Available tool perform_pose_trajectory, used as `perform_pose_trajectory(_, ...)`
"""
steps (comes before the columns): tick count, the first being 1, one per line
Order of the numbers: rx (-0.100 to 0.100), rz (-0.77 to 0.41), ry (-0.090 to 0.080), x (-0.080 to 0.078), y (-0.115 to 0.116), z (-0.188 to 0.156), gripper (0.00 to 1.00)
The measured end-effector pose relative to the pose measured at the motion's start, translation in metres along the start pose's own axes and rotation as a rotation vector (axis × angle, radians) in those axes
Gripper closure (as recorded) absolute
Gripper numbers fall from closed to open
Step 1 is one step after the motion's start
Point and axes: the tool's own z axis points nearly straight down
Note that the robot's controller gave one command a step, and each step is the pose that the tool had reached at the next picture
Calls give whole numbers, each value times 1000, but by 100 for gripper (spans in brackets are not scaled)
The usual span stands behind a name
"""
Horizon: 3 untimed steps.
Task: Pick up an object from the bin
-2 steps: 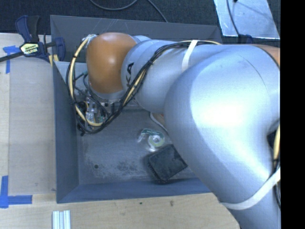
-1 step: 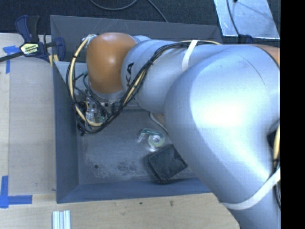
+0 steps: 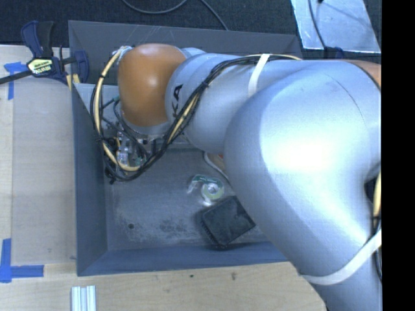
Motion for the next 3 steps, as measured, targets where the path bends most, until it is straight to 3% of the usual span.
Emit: perform_pose_trajectory(3, -1, 0, 2, 1, 0, -47, 100)
